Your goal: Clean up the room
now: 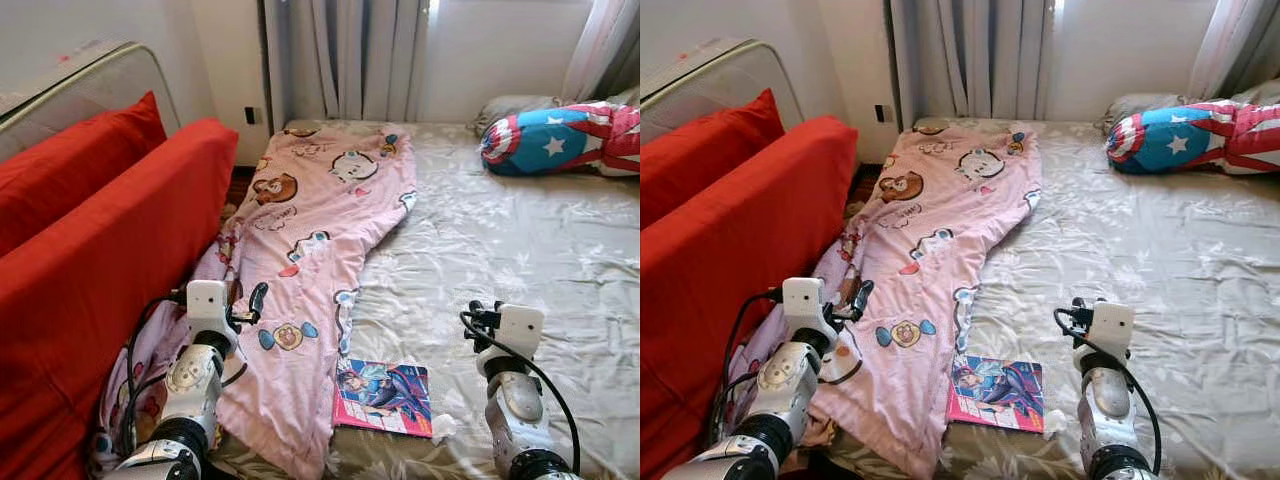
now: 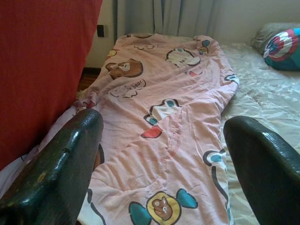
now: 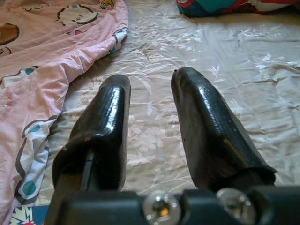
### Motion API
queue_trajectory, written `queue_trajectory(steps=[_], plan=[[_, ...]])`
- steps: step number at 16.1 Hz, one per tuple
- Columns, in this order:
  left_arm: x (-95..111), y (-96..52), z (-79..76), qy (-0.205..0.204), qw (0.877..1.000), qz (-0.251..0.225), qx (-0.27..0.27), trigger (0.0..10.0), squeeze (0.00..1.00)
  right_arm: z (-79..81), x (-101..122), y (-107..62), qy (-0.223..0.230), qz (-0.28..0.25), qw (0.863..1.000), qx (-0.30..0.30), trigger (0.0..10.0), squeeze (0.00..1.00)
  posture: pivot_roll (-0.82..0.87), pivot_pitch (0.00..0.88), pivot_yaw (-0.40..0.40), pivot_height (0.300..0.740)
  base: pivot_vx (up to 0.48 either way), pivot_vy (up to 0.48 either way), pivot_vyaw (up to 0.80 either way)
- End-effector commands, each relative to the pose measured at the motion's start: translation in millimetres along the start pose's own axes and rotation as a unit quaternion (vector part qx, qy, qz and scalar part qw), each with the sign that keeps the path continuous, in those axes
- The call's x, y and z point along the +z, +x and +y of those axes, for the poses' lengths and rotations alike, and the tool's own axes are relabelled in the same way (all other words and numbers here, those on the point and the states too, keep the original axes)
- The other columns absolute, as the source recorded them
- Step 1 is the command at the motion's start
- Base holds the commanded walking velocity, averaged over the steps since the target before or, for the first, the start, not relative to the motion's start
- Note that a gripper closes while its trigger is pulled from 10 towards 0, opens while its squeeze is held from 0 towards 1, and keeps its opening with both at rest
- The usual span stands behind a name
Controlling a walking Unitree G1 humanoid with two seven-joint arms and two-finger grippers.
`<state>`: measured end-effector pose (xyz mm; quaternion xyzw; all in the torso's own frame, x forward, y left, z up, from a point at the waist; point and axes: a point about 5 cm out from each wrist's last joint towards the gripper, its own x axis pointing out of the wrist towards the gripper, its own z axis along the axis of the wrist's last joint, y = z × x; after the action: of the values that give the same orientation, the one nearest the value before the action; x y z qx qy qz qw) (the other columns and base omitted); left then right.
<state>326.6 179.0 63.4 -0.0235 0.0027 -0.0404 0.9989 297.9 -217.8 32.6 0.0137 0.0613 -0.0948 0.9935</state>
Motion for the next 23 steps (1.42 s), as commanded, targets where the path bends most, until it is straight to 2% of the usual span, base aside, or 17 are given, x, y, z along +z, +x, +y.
queue_trajectory(steps=[1, 6, 11, 23], plan=[[5.3, 4.0, 2.7, -0.001, 1.000, -0.004, 0.002, 10.0, 0.00, 3.0, 0.2, -0.3, 0.003, -0.002, 1.000, 0.007, 10.0, 0.00, -0.09, 0.000, -0.003, 0.707, 0.000, 0.000, 0.00], [12.0, 9.2, 1.3, 0.000, 1.000, -0.012, 0.001, 10.0, 0.00, 9.5, -4.5, -1.5, 0.007, 0.013, 1.000, 0.007, 10.0, 0.00, -0.08, 0.000, -0.010, 0.707, 0.000, 0.000, 0.00], [13.3, 10.4, -0.6, 0.001, 1.000, -0.014, -0.002, 10.0, 0.00, 7.5, -0.5, -0.2, 0.005, 0.000, 1.000, 0.010, 10.0, 0.00, -0.08, 0.000, -0.008, 0.655, 0.000, 0.000, 0.00], [12.4, 11.7, -1.5, 0.007, 1.000, -0.003, -0.004, 10.0, 0.00, 10.3, -2.0, -0.9, 0.006, 0.003, 1.000, 0.015, 10.0, 0.00, -0.08, 0.000, -0.008, 0.655, 0.000, 0.000, 0.00]])
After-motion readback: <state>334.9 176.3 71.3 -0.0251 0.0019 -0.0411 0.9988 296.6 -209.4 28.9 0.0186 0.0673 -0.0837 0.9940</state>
